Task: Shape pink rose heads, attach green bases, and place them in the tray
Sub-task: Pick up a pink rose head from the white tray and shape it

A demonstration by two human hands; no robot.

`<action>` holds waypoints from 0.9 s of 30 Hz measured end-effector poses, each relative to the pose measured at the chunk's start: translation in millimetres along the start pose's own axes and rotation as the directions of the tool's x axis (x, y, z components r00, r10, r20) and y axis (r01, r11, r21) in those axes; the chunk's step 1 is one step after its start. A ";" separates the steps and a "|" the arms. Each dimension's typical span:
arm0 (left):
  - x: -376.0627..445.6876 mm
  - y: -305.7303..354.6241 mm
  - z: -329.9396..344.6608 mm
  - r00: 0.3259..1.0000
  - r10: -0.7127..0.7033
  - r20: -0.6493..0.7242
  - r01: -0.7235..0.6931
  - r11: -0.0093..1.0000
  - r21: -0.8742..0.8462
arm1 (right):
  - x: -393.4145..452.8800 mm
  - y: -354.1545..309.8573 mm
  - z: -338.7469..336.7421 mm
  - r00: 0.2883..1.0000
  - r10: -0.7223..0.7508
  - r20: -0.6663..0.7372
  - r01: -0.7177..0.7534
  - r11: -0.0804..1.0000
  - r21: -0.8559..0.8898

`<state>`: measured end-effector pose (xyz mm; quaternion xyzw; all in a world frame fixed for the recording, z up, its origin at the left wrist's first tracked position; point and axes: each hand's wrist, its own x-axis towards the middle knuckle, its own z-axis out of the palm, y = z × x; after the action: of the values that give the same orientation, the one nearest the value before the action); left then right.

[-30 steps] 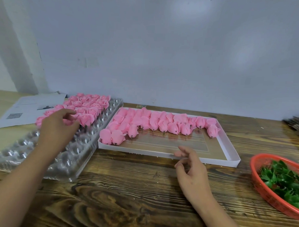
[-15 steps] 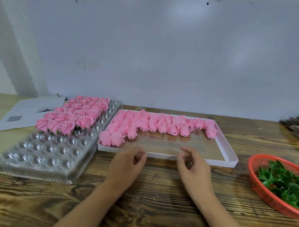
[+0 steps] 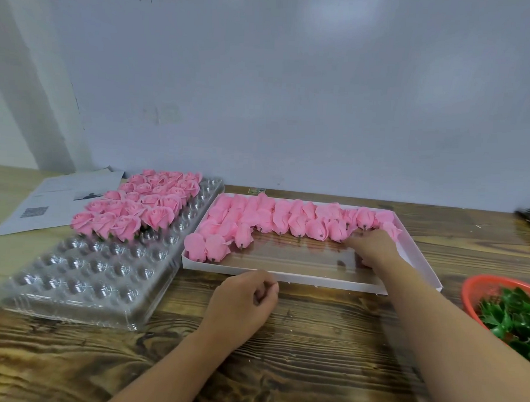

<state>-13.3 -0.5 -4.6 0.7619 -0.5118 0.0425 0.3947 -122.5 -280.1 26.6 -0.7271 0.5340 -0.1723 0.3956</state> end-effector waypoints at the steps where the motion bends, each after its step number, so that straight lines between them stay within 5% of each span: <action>1: 0.3 0.1 0.1 1.000 -0.007 -0.001 0.007 1.000 -0.007 | 2.9 -2.1 3.2 1.000 0.002 -0.015 -0.003 1.000 -0.025; 17: 3.2 -1.4 -1.6 0.999 -0.038 -0.004 0.038 0.993 -0.109 | -17.3 -41.9 22.9 0.995 0.031 -0.094 -0.058 0.952 -0.300; 22: 2.8 -2.2 -2.1 0.999 -0.048 -0.006 0.047 0.993 -0.108 | -14.2 -47.2 13.5 0.994 0.110 -0.025 -0.112 0.947 -0.301; 27: 4.4 -1.5 -2.0 0.999 -0.039 0.006 0.039 0.994 -0.105 | -10.8 -17.3 9.9 0.995 -0.026 -0.092 0.013 0.990 -0.139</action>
<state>-9.3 -2.2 -2.0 0.7501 -0.4991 0.0063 0.4339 -108.8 -264.4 35.4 -0.7491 0.5555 -0.1727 0.3170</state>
